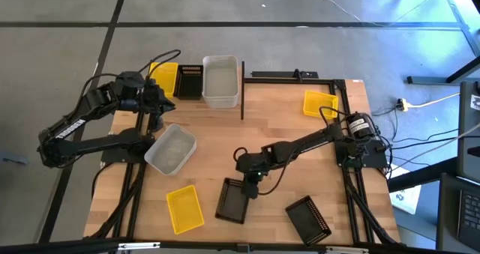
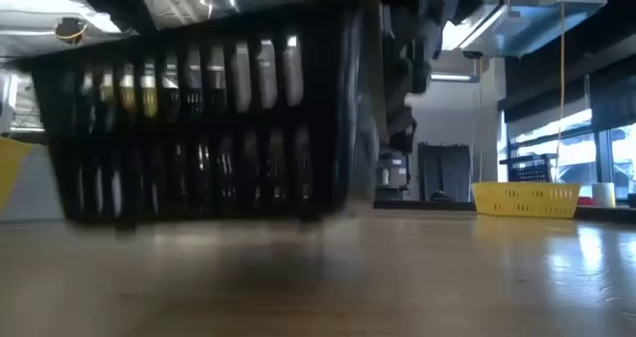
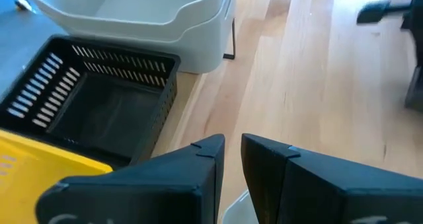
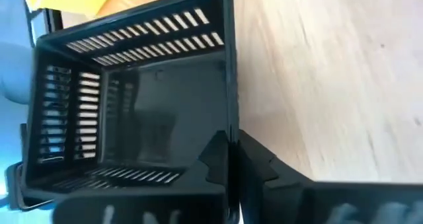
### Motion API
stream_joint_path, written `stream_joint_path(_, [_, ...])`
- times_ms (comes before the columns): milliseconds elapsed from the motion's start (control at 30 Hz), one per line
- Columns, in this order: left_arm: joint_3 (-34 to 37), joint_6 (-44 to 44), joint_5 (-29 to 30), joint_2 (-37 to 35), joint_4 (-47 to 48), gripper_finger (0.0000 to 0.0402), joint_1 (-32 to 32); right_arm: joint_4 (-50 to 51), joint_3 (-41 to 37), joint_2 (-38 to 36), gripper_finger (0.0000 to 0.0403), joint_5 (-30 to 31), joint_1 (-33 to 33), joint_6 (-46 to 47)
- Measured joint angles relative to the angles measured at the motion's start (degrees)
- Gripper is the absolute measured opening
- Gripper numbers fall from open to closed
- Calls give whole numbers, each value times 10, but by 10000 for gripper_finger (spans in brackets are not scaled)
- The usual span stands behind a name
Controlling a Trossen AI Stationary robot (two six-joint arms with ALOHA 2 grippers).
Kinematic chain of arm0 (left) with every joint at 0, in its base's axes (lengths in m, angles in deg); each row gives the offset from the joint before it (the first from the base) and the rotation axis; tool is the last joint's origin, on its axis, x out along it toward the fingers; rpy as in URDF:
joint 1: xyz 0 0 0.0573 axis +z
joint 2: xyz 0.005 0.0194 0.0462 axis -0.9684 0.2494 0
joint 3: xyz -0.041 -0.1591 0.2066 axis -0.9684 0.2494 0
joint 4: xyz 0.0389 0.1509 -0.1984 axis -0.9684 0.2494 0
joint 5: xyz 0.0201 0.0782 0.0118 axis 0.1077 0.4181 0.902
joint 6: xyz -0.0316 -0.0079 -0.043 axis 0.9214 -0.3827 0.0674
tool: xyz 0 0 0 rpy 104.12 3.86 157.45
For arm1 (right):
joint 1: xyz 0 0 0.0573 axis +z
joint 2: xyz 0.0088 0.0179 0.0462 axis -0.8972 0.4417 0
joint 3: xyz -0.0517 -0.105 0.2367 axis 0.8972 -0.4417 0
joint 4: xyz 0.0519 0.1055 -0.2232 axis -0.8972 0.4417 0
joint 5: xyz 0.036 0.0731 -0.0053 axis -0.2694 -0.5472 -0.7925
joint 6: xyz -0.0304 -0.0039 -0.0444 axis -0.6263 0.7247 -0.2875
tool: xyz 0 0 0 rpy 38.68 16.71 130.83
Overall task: Stack baskets on shelf by color
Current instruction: Stack the left black bin on top of the other black bin on the shelf
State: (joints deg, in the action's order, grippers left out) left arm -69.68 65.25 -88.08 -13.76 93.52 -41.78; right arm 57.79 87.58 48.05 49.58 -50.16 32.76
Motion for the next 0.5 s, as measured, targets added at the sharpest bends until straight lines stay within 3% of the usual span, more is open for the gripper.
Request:
stream_joint_path(200, [0,-21,13,0,-13,55,0,133,94,0,3,33,-10,-17])
stream_joint_path(300, [0,-21,62,0,-19,64,0,214,145,0,2,63,-14,-16])
stream_joint_path(500, [0,-92,82,0,-37,66,0,363,262,0,2,116,-18,-16])
